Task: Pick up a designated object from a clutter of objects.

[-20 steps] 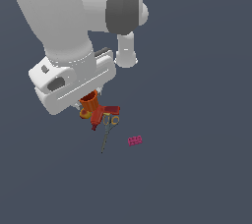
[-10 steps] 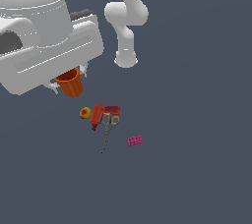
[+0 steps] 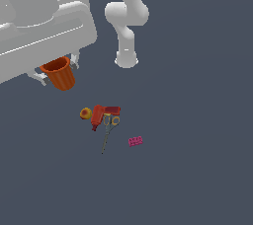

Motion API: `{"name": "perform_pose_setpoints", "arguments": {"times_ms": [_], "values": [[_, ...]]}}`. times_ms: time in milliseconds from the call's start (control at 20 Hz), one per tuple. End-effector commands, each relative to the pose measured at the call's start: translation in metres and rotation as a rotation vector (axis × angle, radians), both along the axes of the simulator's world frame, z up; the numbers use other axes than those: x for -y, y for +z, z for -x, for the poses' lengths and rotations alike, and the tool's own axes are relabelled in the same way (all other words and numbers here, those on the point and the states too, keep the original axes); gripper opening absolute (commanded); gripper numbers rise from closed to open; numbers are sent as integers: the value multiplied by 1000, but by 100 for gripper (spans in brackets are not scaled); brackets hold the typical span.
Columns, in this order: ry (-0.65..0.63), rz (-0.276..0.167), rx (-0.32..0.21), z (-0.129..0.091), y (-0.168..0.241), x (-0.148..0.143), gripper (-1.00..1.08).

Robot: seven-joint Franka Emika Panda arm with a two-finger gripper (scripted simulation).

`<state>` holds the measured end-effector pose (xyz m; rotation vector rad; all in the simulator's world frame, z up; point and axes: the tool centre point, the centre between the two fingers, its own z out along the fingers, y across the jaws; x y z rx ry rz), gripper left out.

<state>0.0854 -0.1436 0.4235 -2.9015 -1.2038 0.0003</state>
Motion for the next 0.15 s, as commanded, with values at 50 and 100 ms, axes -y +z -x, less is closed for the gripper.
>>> {"name": "perform_pose_setpoints", "arguments": {"times_ms": [50, 100], "values": [[0, 0, 0, -1, 4, 1, -100], [0, 0, 0, -1, 4, 1, -100]]}}
